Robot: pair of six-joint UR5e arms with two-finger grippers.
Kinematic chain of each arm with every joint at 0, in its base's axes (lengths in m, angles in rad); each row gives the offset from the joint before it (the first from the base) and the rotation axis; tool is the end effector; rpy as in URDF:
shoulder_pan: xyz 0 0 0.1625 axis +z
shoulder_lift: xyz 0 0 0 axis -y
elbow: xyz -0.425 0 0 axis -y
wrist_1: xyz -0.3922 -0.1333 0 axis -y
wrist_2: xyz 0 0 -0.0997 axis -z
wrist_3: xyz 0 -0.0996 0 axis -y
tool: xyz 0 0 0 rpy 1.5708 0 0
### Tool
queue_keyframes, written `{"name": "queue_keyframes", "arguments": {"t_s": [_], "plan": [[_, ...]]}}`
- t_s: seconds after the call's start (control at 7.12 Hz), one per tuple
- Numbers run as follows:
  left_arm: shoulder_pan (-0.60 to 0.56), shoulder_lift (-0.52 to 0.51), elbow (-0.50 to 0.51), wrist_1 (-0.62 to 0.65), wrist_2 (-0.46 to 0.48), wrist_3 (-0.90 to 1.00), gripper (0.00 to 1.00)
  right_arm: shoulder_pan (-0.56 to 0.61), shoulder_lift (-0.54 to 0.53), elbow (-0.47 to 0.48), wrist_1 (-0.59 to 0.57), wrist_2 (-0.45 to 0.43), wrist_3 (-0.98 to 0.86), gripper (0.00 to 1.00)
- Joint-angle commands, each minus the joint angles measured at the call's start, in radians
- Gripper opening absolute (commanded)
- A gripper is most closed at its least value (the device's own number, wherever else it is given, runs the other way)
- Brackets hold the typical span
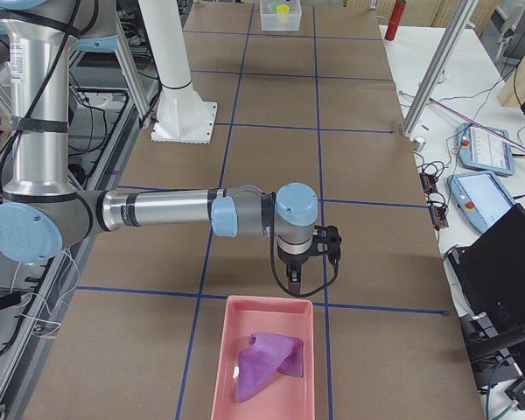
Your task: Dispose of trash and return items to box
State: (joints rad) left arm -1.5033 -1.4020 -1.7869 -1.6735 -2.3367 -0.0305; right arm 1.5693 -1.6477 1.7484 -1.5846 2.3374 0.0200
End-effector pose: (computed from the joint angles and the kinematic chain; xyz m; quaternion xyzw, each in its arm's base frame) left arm -0.0351 -0.4330 0.6190 0.0512 0.3756 0.0451 0.9243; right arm 0.0635 -0.4632 0.6096 0.0363 -0.3740 -0.0077 0.9267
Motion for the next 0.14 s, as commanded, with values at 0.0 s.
{"name": "queue_keyframes", "arguments": {"t_s": [0.0], "plan": [[0.000, 0.000, 0.000, 0.000, 0.000, 0.000, 0.98, 0.000, 0.000, 0.003, 0.000, 0.002, 0.000, 1.00]]}}
